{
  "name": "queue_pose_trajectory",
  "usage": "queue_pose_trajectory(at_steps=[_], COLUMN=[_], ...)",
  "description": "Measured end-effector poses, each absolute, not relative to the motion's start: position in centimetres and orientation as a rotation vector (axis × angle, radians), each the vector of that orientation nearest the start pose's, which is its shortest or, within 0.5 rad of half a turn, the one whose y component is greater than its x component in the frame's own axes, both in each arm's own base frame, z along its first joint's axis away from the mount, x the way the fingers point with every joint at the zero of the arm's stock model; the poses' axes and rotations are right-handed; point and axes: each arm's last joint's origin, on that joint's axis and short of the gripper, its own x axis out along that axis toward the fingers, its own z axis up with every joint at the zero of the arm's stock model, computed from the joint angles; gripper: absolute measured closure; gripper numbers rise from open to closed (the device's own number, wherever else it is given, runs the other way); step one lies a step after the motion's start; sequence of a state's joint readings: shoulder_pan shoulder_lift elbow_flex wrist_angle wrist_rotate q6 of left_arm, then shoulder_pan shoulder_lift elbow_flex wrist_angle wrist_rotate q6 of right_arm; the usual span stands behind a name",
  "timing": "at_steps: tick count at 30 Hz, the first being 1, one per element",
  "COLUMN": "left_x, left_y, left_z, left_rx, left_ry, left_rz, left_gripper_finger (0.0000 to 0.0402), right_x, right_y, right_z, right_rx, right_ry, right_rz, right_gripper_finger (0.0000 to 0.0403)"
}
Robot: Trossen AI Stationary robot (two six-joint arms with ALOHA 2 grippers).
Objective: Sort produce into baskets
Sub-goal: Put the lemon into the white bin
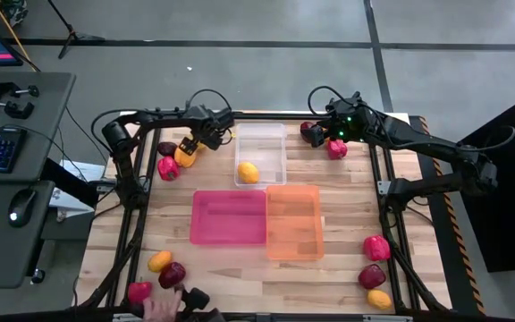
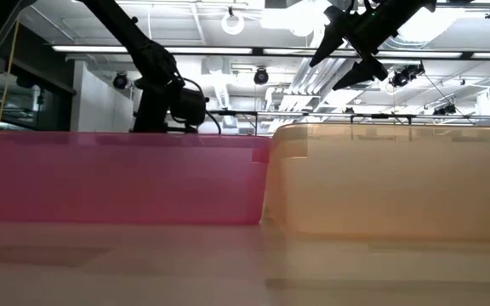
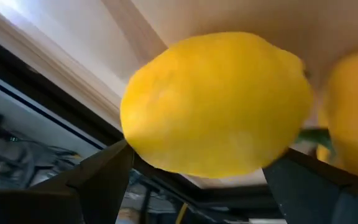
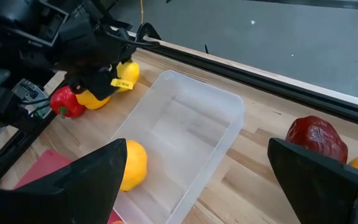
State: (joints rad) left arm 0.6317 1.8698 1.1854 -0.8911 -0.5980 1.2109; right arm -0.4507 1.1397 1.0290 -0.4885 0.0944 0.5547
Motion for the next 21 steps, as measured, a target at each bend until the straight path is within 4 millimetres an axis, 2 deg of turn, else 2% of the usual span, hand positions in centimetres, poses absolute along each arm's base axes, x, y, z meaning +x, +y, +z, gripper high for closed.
queue_pose_trajectory(at_steps=[5, 11, 15, 21], left_x=[25.9, 25.8, 25.9, 26.4], left_y=[20.5, 20.3, 20.1, 19.3], left_z=[14.9, 14.5, 14.5, 14.6], left_rx=[0.860, 0.846, 0.805, 0.792], left_ry=[1.937, 1.913, 1.916, 1.914], left_rz=[-0.147, -0.171, -0.106, -0.047], left_gripper_finger=[0.0074, 0.0093, 0.0146, 0.0256], right_x=[21.4, 21.5, 21.6, 21.8], right_y=[-10.7, -10.5, -10.3, -10.0], right_z=[32.1, 32.1, 32.1, 32.1], right_rx=[0.648, 0.668, 0.666, 0.653], right_ry=[0.432, 0.427, 0.430, 0.432], right_rz=[-0.688, -0.688, -0.682, -0.682], right_gripper_finger=[0.0024, 0.0024, 0.0024, 0.0024])
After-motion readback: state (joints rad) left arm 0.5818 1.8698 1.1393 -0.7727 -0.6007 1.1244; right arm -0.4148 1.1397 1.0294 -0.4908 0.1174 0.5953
